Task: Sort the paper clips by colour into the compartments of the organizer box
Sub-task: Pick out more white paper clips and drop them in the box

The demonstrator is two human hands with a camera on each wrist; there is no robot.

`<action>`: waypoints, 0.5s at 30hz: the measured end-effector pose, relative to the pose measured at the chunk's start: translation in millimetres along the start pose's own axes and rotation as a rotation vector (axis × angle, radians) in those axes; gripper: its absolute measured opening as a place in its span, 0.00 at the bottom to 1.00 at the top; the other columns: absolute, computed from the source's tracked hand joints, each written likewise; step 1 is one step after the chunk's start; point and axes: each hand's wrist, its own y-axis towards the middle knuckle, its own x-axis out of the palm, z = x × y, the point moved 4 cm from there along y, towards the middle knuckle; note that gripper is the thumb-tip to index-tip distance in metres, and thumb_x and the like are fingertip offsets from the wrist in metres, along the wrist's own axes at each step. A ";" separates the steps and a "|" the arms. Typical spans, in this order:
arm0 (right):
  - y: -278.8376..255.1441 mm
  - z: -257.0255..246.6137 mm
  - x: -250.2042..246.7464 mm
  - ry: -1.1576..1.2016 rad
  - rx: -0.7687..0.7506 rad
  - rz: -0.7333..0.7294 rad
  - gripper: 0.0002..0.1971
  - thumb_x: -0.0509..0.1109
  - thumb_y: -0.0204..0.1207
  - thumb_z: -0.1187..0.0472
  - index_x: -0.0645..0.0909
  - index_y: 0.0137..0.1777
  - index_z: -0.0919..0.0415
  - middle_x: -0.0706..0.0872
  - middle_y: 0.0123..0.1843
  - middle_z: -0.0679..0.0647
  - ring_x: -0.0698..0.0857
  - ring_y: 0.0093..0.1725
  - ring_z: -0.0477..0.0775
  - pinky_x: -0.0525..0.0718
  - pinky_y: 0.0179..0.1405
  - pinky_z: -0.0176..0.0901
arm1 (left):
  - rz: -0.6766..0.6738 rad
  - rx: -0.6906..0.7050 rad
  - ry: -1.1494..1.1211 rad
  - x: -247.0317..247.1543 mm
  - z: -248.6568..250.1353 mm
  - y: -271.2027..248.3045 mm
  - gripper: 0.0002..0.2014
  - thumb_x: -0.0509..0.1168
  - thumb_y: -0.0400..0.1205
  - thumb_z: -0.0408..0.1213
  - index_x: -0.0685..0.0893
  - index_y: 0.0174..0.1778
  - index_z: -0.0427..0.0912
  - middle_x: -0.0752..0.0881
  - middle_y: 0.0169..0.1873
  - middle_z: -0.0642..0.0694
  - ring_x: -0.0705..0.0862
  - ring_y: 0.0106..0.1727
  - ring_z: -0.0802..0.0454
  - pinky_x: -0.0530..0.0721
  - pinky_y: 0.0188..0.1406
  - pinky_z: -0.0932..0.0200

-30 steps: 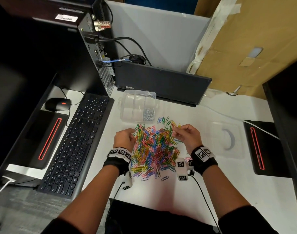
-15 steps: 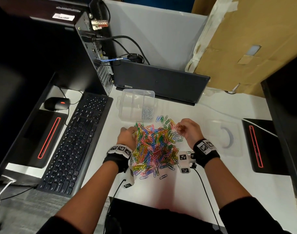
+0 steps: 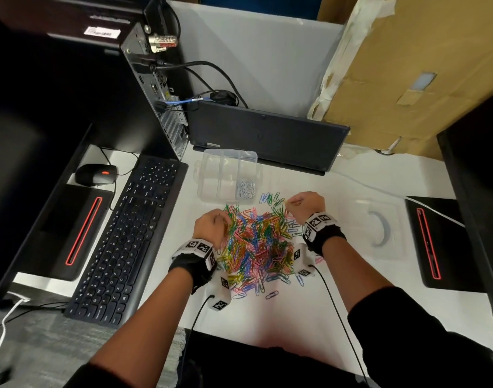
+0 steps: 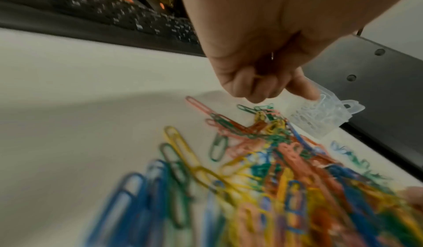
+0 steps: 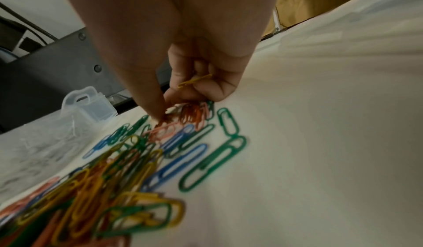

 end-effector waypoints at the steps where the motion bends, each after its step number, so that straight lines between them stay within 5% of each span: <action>1: 0.4 -1.2 -1.2 -0.021 -0.008 -0.023 0.06 0.78 0.72 0.58 0.92 0.45 0.59 0.92 0.46 0.53 0.89 0.48 0.51 0.88 0.53 0.43 | -0.008 0.000 0.052 -2.3 -0.5 -1.4 0.19 0.53 0.84 0.33 0.85 0.32 0.43 0.88 0.35 0.43 0.79 0.30 0.50 0.74 0.32 0.61; 6: 0.8 4.0 -8.3 0.065 0.007 -0.106 0.04 0.79 0.71 0.57 0.92 0.42 0.55 0.90 0.38 0.46 0.87 0.42 0.46 0.84 0.45 0.36 | -0.223 -0.132 0.463 -2.5 -16.4 -11.0 0.19 0.66 0.76 0.56 0.88 0.34 0.42 0.87 0.32 0.46 0.84 0.38 0.47 0.79 0.37 0.61; 10: -8.0 20.2 -10.0 0.448 0.070 -0.125 0.03 0.78 0.70 0.65 0.88 0.37 0.59 0.87 0.30 0.53 0.83 0.33 0.52 0.85 0.41 0.46 | -0.296 -0.149 0.677 5.1 -23.2 -17.6 0.28 0.70 0.65 0.72 0.81 0.27 0.47 0.83 0.28 0.51 0.82 0.34 0.54 0.80 0.36 0.61; 15: -40.0 31.3 -1.0 1.111 0.323 -0.274 0.12 0.67 0.80 0.73 0.83 0.62 0.68 0.82 0.37 0.56 0.78 0.37 0.50 0.81 0.38 0.37 | -0.287 -0.114 0.714 17.0 -22.3 -18.6 0.27 0.70 0.66 0.71 0.84 0.26 0.46 0.83 0.26 0.52 0.82 0.31 0.56 0.79 0.32 0.62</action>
